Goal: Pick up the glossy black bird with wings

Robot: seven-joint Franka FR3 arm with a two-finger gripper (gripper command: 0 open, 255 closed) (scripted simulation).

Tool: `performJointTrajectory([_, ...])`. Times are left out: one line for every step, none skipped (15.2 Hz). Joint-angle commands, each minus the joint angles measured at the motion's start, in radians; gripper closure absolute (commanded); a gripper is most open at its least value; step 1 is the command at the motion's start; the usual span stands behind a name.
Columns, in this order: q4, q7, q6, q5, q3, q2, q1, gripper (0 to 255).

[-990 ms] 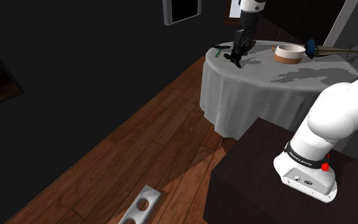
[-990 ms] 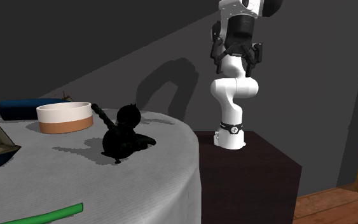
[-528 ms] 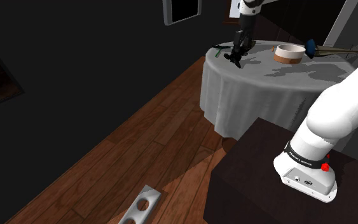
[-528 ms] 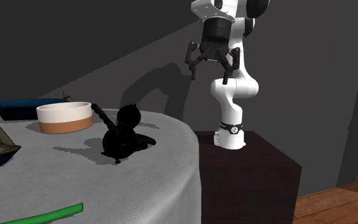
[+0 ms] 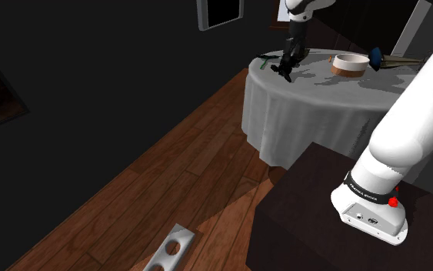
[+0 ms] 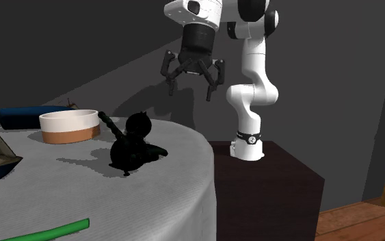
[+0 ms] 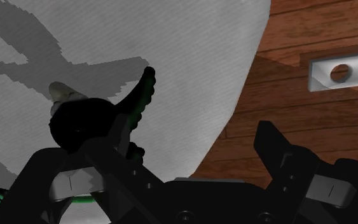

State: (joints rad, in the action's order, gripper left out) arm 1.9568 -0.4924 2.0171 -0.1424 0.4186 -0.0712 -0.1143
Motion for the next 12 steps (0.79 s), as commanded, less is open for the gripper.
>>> performJointTrajectory([-0.08, -0.048, 0.005, 0.036, 0.022, 0.085, -0.013, 0])
performJointTrajectory([-0.115, -0.072, 0.007, 0.054, 0.031, 0.123, -0.022, 0])
performJointTrajectory([-0.152, -0.095, 0.007, 0.073, 0.039, 0.162, -0.033, 0])
performJointTrajectory([-0.191, -0.118, 0.006, 0.092, 0.045, 0.201, -0.045, 0])
performJointTrajectory([-0.231, -0.14, 0.004, 0.112, 0.05, 0.24, -0.059, 0])
performJointTrajectory([-0.274, -0.162, 0.0, 0.132, 0.053, 0.281, -0.074, 0])
performJointTrajectory([-0.318, -0.183, -0.006, 0.152, 0.055, 0.322, -0.091, 0])
performJointTrajectory([-0.365, -0.202, -0.013, 0.171, 0.056, 0.363, -0.109, 0])
performJointTrajectory([-0.415, -0.221, -0.022, 0.191, 0.056, 0.405, -0.128, 0])
performJointTrajectory([-0.403, -0.22, -0.009, 0.191, 0.054, 0.406, -0.129, 0])
performJointTrajectory([-0.392, -0.22, 0.003, 0.191, 0.053, 0.408, -0.129, 0])
performJointTrajectory([-0.381, -0.219, 0.016, 0.192, 0.052, 0.409, -0.129, 0])
